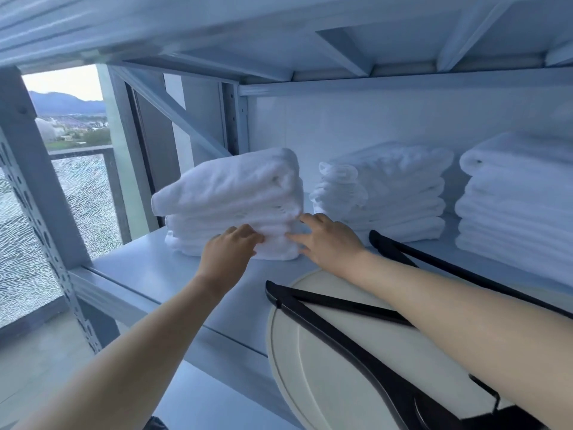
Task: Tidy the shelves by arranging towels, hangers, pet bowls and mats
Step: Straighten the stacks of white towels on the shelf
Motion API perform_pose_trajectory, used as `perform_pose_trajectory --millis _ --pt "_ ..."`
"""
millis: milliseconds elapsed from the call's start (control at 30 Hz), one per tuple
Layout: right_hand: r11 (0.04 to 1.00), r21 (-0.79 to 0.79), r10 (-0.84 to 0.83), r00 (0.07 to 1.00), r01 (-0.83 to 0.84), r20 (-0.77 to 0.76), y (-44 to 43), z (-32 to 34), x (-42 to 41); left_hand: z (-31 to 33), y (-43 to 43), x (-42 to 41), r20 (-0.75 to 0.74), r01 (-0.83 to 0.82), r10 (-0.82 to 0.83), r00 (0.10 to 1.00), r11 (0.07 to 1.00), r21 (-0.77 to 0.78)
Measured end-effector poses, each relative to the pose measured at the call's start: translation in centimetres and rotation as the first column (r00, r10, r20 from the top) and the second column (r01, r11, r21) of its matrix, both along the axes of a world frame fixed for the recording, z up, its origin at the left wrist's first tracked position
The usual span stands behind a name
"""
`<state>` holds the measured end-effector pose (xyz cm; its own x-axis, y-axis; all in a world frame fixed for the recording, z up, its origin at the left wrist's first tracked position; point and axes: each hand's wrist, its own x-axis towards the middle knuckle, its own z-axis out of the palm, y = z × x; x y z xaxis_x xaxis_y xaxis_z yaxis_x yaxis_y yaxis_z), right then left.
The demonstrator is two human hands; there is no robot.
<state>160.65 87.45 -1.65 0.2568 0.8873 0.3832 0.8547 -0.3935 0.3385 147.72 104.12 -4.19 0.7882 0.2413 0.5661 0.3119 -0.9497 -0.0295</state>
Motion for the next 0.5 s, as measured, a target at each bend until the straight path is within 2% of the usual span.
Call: perform_pose_trajectory --millis 167,500 --pt "0.996 0.070 0.062 0.989 -0.053 -0.134 0.6 0.2 -0.6 0.1 1.7 -1.5 0.018 -0.017 0.015 1.000 0.995 0.097" --pt "0.996 0.046 0.082 0.978 -0.074 -0.194 1.4 -0.7 -0.5 0.0 1.9 -1.3 0.061 0.047 -0.057 0.996 0.987 0.155"
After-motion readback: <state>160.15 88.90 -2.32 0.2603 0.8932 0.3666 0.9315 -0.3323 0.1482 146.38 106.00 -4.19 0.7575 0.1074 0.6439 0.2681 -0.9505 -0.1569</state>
